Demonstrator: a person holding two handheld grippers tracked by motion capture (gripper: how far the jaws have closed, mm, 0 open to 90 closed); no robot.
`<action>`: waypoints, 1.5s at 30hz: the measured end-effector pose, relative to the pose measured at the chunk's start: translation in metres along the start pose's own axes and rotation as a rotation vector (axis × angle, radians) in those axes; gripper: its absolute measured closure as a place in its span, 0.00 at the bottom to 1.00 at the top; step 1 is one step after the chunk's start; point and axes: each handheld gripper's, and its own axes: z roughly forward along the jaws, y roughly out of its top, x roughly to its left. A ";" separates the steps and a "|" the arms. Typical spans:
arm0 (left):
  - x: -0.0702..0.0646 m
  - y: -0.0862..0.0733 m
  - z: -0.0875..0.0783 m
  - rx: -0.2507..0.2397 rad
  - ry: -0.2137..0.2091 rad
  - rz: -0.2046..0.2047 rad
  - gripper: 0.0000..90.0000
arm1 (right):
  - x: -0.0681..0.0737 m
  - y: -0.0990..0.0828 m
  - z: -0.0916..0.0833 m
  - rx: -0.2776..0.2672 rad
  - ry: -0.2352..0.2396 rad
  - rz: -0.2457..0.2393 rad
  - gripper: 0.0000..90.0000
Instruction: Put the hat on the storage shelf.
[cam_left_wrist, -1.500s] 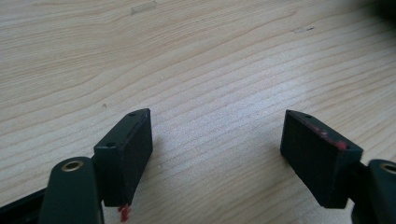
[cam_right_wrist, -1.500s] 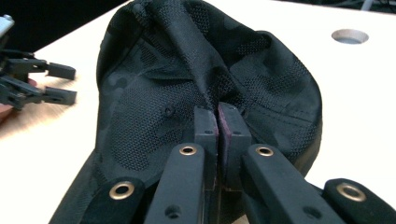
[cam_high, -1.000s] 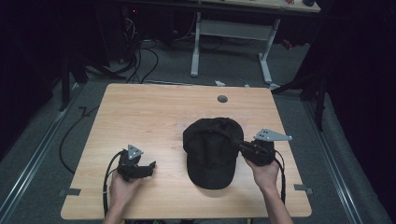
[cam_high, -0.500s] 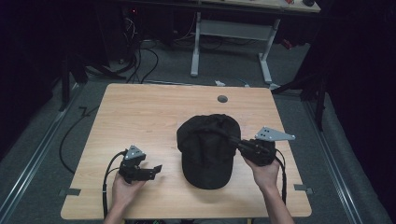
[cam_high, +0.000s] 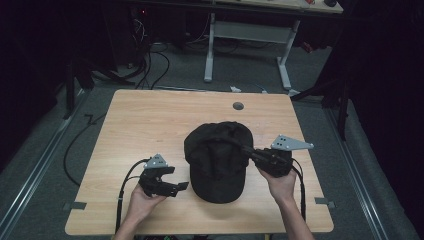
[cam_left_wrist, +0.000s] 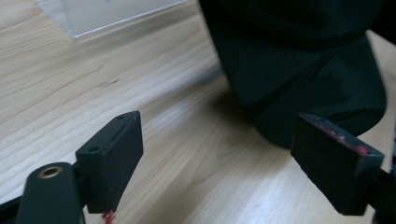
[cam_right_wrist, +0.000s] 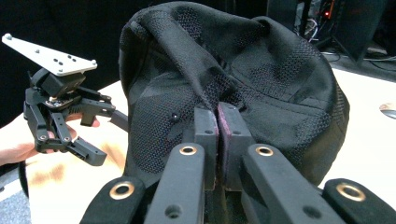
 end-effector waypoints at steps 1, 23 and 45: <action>-0.001 0.001 0.001 0.002 -0.004 0.003 0.20 | 0.000 0.000 0.001 -0.001 0.004 -0.002 0.98; -0.011 0.017 0.014 0.023 -0.136 0.027 0.28 | 0.007 -0.001 0.004 -0.044 0.100 -0.026 0.98; -0.015 0.020 0.000 -0.005 -0.183 0.029 0.46 | 0.011 0.004 0.011 -0.013 0.019 -0.101 0.98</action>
